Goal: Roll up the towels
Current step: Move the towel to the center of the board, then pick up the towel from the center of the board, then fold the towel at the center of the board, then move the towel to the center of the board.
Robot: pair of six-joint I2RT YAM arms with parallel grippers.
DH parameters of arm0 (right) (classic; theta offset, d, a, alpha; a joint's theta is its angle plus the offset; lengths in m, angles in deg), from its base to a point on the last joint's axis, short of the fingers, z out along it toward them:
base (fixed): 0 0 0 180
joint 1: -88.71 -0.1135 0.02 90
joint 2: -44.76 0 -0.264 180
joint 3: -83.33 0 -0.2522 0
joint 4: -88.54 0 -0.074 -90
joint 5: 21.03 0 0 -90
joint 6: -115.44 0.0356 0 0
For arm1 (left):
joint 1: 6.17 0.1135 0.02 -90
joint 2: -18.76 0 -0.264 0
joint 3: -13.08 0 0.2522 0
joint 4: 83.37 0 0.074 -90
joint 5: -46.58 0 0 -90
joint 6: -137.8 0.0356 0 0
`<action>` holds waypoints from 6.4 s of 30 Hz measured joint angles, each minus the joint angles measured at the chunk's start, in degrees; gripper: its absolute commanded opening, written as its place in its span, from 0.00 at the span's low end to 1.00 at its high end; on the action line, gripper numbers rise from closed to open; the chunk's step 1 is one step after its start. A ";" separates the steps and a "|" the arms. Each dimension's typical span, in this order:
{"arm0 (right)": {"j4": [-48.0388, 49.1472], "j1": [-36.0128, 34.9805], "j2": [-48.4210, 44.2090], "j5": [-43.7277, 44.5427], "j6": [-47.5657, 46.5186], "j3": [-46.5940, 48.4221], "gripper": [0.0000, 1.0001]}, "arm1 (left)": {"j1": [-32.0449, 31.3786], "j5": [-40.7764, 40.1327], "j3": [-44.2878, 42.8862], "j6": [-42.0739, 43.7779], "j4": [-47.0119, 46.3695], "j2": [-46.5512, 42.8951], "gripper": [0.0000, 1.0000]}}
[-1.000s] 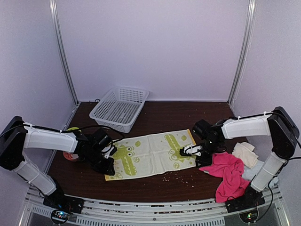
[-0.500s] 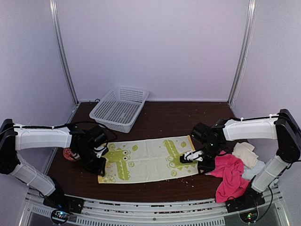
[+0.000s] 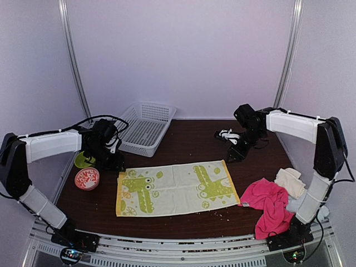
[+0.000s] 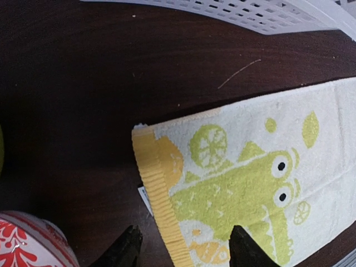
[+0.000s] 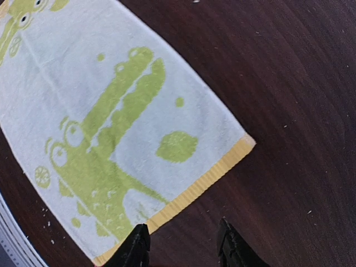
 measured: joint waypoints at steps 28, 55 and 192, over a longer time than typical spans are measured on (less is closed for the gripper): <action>5.55 6.78 24.04 -6.49 8.92 13.16 0.16 | 7.82 6.49 3.80 3.17 -19.91 13.62 0.38; 8.44 7.52 20.68 -7.52 8.94 11.54 0.00 | 7.85 4.31 8.37 2.89 -24.24 4.79 0.00; 17.25 0.13 14.36 12.52 1.86 -1.38 0.34 | -2.14 5.99 13.70 -3.56 -19.67 4.83 0.00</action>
